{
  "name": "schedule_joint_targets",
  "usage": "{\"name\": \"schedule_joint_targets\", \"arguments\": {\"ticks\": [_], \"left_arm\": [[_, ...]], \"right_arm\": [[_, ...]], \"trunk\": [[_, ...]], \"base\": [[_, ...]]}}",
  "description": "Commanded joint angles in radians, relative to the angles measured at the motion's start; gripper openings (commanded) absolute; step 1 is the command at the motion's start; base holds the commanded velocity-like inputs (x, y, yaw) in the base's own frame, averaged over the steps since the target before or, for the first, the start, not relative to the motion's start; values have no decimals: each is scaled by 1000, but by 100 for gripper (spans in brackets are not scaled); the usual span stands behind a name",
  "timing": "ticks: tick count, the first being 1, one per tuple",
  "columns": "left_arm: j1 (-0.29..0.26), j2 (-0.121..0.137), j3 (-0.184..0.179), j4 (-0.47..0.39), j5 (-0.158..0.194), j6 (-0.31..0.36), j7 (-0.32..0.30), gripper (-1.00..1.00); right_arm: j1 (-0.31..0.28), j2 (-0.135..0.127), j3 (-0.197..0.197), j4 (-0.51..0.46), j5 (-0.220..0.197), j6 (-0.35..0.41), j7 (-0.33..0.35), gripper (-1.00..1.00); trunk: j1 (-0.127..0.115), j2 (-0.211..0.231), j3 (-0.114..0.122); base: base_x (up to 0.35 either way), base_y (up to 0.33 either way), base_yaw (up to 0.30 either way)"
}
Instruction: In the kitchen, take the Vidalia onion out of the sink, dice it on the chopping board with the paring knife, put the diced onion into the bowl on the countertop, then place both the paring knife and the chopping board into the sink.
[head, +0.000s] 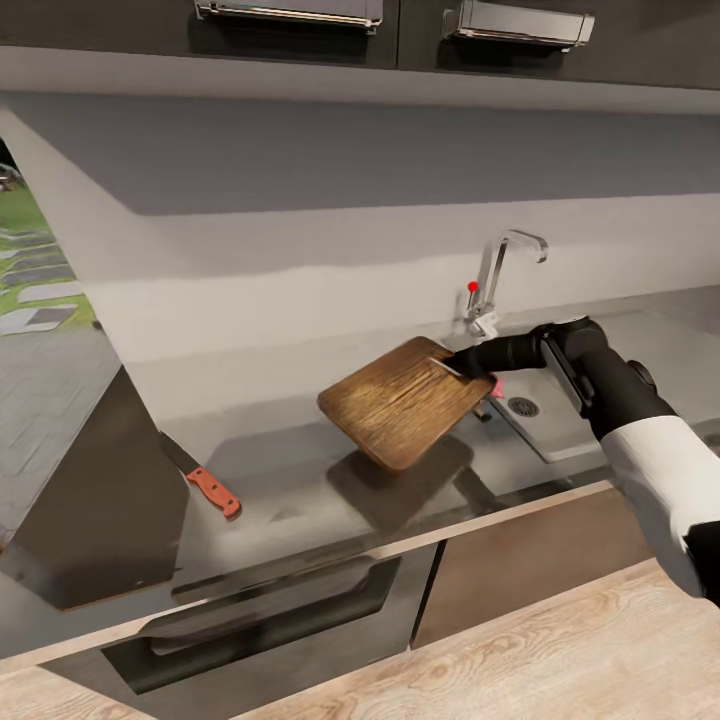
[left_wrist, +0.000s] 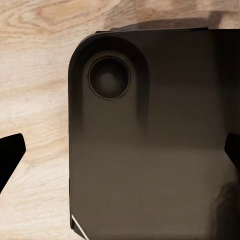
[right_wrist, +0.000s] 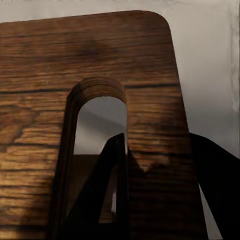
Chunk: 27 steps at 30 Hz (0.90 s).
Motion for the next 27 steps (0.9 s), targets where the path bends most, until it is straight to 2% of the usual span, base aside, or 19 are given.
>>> {"name": "schedule_joint_targets", "arguments": {"ticks": [1,6,13,20,27], "left_arm": [[1,0,-1,-2,0,-1,4,100],[1,0,-1,-2,0,-1,4,100],[1,0,-1,-2,0,-2,4,100],[1,0,-1,-2,0,-1,4,100],[1,0,-1,-2,0,-1,4,100]], "right_arm": [[-1,8,2,-1,-7,11,-24,-100],[-1,45,3,-1,-8,9,-140,-100],[-1,57,4,-1,-9,9,-174,-100],[-1,93,2,6,-9,9,-271,-100],[-1,105,2,12,-9,10,-290,-100]], "trunk": [[0,0,-1],[0,0,-1],[0,0,-1],[0,0,-1],[0,0,-1]], "base": [[0,0,0],[0,0,0],[0,0,0],[0,0,0],[0,0,0]]}}
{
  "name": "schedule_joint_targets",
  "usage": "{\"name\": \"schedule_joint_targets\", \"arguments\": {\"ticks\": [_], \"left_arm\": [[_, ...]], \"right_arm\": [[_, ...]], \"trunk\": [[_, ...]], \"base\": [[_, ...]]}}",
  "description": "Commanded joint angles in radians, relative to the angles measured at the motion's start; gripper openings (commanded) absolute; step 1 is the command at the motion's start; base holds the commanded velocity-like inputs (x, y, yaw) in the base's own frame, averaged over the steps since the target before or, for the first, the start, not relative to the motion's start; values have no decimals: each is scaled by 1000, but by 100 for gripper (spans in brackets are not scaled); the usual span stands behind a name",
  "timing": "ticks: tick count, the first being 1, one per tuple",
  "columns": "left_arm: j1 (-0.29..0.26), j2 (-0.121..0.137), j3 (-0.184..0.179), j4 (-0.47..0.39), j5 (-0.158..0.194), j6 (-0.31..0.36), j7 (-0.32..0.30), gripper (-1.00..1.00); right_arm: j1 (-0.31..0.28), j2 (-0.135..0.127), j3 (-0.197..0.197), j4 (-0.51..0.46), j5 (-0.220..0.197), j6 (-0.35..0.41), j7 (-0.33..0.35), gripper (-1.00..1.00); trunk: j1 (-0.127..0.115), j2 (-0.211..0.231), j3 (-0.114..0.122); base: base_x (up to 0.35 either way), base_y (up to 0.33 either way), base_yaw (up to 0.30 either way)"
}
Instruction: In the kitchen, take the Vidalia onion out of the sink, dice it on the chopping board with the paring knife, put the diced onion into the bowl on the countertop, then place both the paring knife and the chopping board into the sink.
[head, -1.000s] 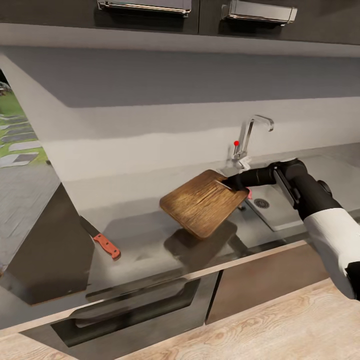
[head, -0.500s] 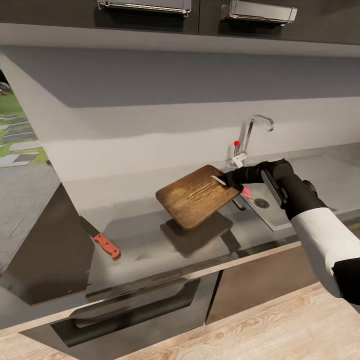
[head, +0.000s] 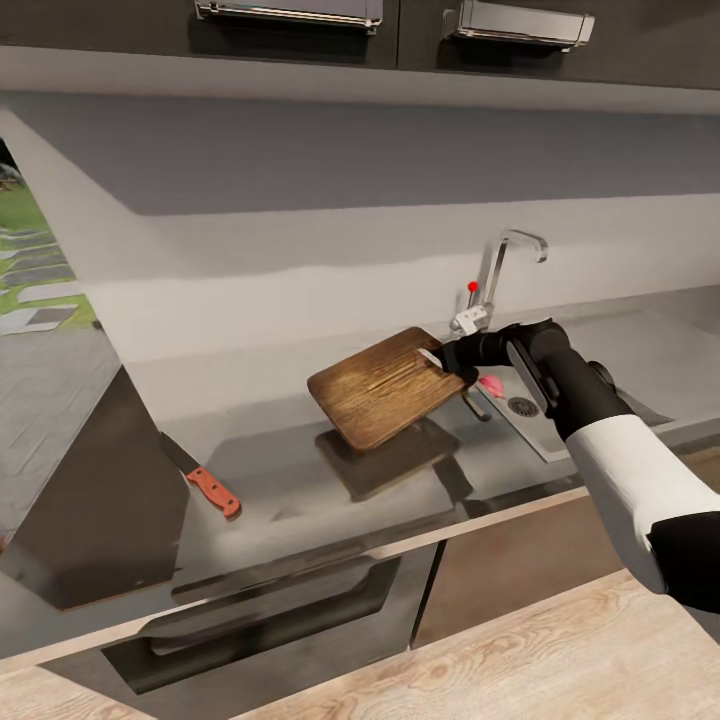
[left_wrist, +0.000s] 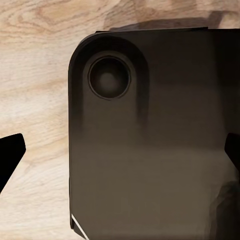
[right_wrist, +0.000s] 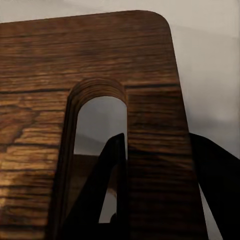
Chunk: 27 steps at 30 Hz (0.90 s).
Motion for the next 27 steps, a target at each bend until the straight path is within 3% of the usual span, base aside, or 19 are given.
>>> {"name": "schedule_joint_targets", "arguments": {"ticks": [1,6,18,22,27], "left_arm": [[1,-1,-1,-2,0,-1,4,100],[1,-9,-1,-2,1,-1,4,100],[1,-13,-1,-2,0,-1,4,100],[1,-13,-1,-1,0,-1,4,100],[1,-13,-1,-1,0,-1,4,100]], "right_arm": [[-1,-1,2,-1,-3,6,0,-100],[-1,-1,2,1,-4,6,0,-100],[-1,-1,-1,17,-3,6,-6,-100],[-1,0,-49,40,-4,6,-58,-100],[-1,-6,-68,59,-3,6,-72,-100]], "trunk": [[0,0,-1],[0,0,-1],[0,0,-1],[0,0,-1],[0,0,-1]], "base": [[-5,0,0],[-67,96,0],[-49,266,0],[-1,58,0],[0,9,0]]}}
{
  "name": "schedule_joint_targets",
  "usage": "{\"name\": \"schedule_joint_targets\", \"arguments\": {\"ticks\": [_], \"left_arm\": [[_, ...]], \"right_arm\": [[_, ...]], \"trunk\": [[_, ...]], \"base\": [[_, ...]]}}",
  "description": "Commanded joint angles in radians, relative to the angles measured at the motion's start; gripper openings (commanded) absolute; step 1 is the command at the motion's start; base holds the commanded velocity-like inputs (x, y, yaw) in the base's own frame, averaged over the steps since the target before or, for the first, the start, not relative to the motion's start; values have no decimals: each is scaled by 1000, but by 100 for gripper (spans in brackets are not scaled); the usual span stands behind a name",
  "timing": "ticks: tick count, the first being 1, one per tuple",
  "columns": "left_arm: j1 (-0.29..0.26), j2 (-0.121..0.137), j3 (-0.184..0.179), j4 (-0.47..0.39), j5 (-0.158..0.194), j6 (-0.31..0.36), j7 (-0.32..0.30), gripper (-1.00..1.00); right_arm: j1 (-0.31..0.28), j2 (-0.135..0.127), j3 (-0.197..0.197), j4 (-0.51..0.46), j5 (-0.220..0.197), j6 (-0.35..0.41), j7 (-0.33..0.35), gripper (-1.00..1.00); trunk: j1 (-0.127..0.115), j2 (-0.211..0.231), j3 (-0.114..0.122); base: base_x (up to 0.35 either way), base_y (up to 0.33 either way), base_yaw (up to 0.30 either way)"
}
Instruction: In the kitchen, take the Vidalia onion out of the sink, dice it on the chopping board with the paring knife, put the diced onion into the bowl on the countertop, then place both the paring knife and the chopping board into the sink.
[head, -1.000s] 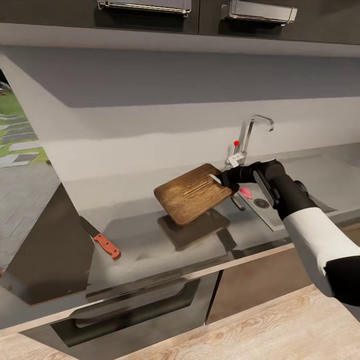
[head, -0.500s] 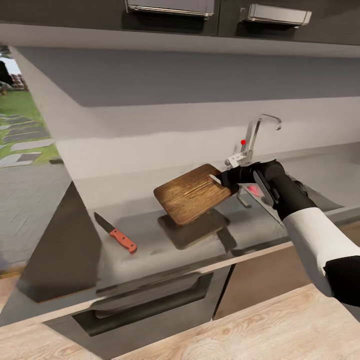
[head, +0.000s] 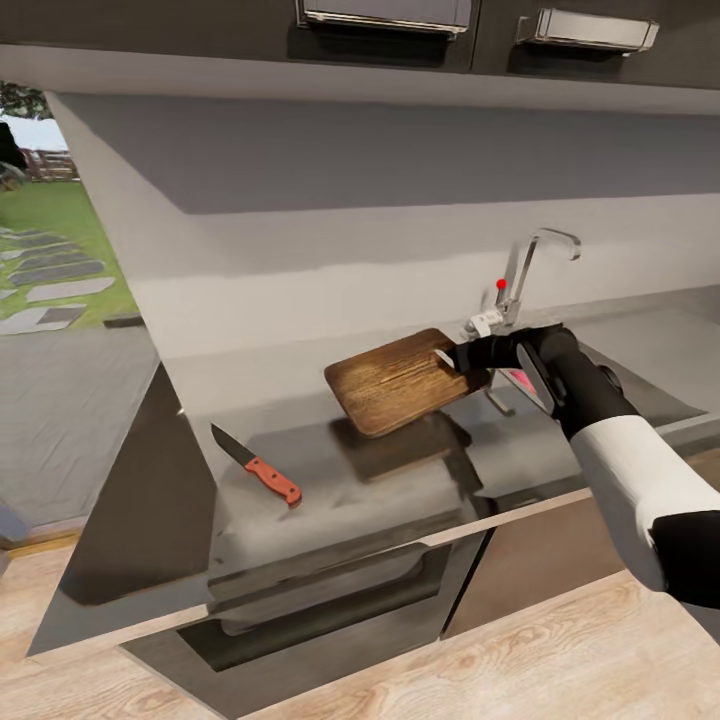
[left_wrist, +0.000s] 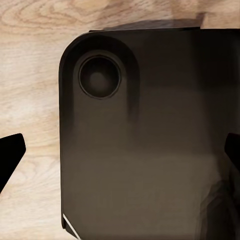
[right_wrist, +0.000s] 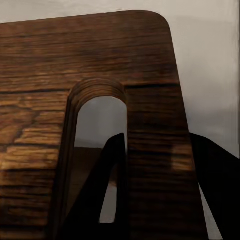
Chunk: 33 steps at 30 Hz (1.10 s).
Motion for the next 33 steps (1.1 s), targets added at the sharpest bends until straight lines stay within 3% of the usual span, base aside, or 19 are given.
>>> {"name": "schedule_joint_targets", "arguments": {"ticks": [1,3,7,33], "left_arm": [[1,0,-1,-2,0,-1,4,100],[1,0,-1,-2,0,-1,4,100],[1,0,-1,-1,0,-1,4,100],[1,0,-1,-1,0,0,4,100]], "right_arm": [[-1,-2,0,4,-6,5,0,-100],[-1,-5,-38,21,-5,4,-2,-100],[-1,-6,-60,25,-5,4,-3,-100],[-1,-5,-64,36,-3,4,-8,-100]], "trunk": [[0,0,-1],[0,0,-1],[0,0,-1],[0,0,-1]], "base": [[0,2,0],[0,0,0],[0,0,0],[-47,-82,0]]}}
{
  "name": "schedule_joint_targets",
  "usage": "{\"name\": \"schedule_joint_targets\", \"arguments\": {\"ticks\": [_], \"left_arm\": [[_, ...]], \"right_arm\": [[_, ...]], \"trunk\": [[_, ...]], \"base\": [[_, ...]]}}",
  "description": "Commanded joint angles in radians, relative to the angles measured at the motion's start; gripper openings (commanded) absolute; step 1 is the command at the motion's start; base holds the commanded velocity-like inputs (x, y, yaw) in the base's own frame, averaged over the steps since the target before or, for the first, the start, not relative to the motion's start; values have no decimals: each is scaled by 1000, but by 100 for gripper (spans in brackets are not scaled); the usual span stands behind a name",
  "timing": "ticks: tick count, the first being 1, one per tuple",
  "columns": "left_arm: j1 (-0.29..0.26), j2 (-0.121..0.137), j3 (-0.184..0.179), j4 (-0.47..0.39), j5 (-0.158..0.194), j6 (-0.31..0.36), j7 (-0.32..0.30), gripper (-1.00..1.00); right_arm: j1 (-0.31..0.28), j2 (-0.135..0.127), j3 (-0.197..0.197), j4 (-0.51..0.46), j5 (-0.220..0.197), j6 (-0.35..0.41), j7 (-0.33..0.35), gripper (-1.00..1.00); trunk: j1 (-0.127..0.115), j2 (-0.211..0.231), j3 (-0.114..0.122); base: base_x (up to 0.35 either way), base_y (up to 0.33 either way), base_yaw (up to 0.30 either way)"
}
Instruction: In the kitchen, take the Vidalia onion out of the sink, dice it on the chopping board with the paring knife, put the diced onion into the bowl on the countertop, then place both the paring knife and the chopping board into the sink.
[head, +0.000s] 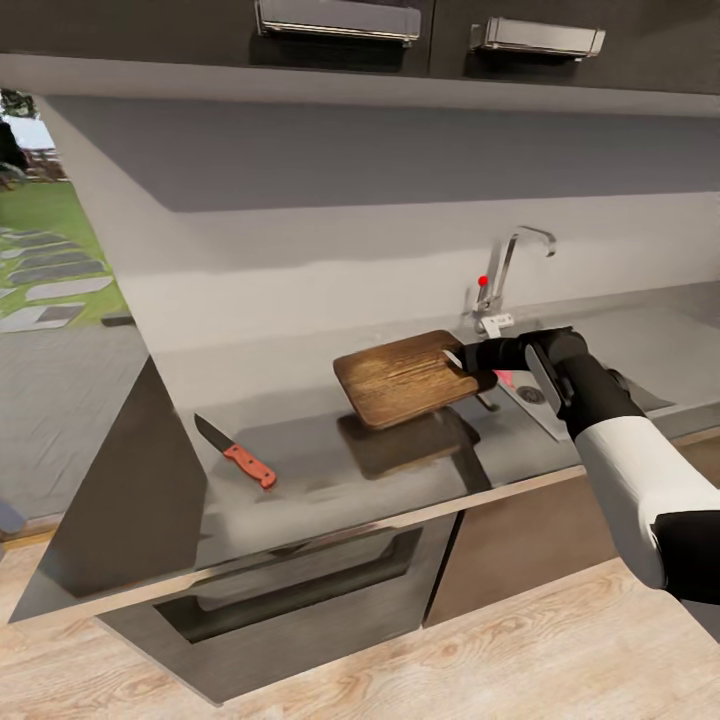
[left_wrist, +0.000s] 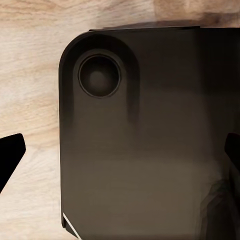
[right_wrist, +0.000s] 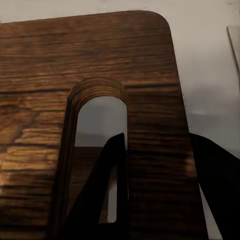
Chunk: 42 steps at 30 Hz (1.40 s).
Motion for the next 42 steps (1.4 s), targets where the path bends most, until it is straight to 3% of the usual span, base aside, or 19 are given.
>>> {"name": "schedule_joint_targets", "arguments": {"ticks": [1,14,42], "left_arm": [[1,0,-1,-2,0,-1,4,100],[1,0,-1,-2,0,-1,4,100],[1,0,0,-2,0,-1,4,100]], "right_arm": [[-1,-1,3,6,-4,4,-1,-100],[-1,7,3,55,-5,-3,-75,-100],[-1,26,4,76,-11,-4,-76,-100]], "trunk": [[0,0,-1],[0,0,-1],[0,0,-1]], "base": [[0,-5,0],[0,0,0],[0,0,0]]}}
